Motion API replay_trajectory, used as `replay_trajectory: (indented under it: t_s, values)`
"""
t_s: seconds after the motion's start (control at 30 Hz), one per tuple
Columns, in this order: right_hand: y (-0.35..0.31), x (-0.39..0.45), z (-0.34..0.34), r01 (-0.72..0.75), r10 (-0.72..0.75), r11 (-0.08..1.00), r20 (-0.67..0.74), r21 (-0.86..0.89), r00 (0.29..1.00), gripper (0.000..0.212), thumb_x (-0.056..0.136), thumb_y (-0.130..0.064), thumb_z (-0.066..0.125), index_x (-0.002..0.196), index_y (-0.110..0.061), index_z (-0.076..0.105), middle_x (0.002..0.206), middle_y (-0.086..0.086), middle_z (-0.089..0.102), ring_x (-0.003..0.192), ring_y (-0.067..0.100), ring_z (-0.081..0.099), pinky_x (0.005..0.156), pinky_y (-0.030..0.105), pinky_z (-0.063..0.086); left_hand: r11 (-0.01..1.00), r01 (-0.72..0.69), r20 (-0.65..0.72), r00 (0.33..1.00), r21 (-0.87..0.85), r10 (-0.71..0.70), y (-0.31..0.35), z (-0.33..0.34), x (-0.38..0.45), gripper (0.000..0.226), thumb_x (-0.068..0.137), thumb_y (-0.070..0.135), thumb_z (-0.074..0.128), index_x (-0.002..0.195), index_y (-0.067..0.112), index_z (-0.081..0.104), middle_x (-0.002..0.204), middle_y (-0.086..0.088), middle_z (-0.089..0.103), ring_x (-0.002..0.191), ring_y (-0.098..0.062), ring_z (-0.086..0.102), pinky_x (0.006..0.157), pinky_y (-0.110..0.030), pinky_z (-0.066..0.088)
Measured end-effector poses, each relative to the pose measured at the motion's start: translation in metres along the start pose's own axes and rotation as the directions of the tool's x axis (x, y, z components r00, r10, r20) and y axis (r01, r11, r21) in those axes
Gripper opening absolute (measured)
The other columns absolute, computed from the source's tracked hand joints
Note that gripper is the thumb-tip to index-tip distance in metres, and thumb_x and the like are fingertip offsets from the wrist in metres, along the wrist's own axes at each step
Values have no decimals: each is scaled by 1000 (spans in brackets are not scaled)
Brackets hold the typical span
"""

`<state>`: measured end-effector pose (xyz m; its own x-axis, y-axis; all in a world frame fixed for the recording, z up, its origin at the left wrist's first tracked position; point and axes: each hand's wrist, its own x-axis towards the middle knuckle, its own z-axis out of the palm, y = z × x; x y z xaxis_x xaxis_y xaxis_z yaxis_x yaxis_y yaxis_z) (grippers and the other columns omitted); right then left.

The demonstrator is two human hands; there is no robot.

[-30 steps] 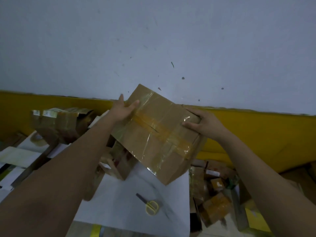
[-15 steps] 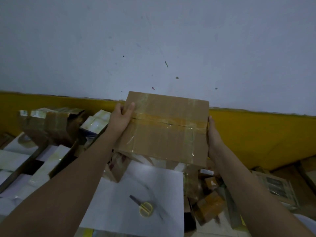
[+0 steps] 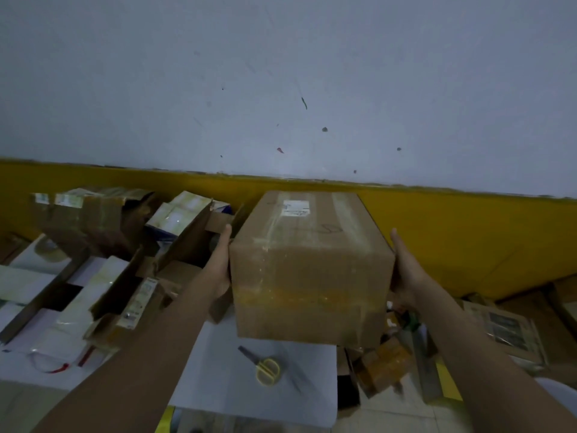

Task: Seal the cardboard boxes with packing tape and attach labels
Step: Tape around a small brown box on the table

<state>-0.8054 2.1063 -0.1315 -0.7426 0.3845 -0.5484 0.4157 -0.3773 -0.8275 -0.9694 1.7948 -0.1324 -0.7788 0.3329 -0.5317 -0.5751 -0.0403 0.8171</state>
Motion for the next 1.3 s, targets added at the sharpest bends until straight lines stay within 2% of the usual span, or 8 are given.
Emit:
replay_trajectory:
  t_s: [0.1,0.23,0.4,0.53,0.63,0.77,0.9,1.3]
  values:
    - [3,5,2,-36,37,998,13,-57,999,57,91,-67,51,119,-20,67,107,15,74,104,38,67,97,56,52,999,52,30,998,12,-52,-5,-7,2,44,95,49,59,126,18,64,113,-14,74,107,-33,69,90,-46,55]
    - [13,22,6,-83,84,995,28,-54,996,54,93,-59,56,127,-18,63,110,13,72,100,34,68,77,45,57,989,119,-26,993,86,-117,-4,-7,10,37,93,39,65,122,17,62,114,-16,72,106,-34,67,91,-48,55]
    - [35,39,30,-126,120,987,-58,-98,991,47,101,-44,51,136,-13,52,120,3,64,101,25,62,74,38,53,935,198,-158,975,296,-156,-16,-20,36,62,86,42,69,139,16,51,125,-12,65,110,-33,64,98,-51,52]
    - [60,55,42,-48,25,959,-88,-278,996,80,84,-52,72,150,-30,33,135,1,56,112,28,58,95,48,52,880,187,-160,979,437,-129,-33,-22,43,60,98,36,57,152,18,37,140,-12,54,113,-31,57,101,-45,48]
    - [67,60,44,-13,-18,951,-99,-309,995,74,90,-41,69,151,-28,30,136,4,56,115,30,57,97,49,51,856,166,-171,981,490,-92,-35,-22,48,65,99,34,57,156,21,29,145,-11,49,110,-29,55,92,-40,47]
    - [68,63,47,2,-46,948,-130,-318,990,72,91,-46,67,152,-28,32,138,4,56,118,31,57,101,53,49,830,143,-200,979,539,-38,-34,-18,57,63,100,30,54,156,22,28,147,-11,47,125,-34,51,94,-39,43]
    - [69,71,54,8,-73,939,-176,-344,982,73,92,-51,63,152,-29,29,140,4,54,121,33,55,103,55,46,823,118,-186,982,555,-16,-28,-20,70,62,100,26,54,156,22,28,146,-10,47,125,-33,50,91,-36,41]
    - [55,99,66,31,-135,926,-254,-375,958,65,95,-42,62,151,-25,33,139,2,55,122,32,55,103,54,46,784,-16,-115,987,620,111,-18,-16,116,62,102,23,53,157,14,24,153,-12,41,138,-33,41,111,-42,34]
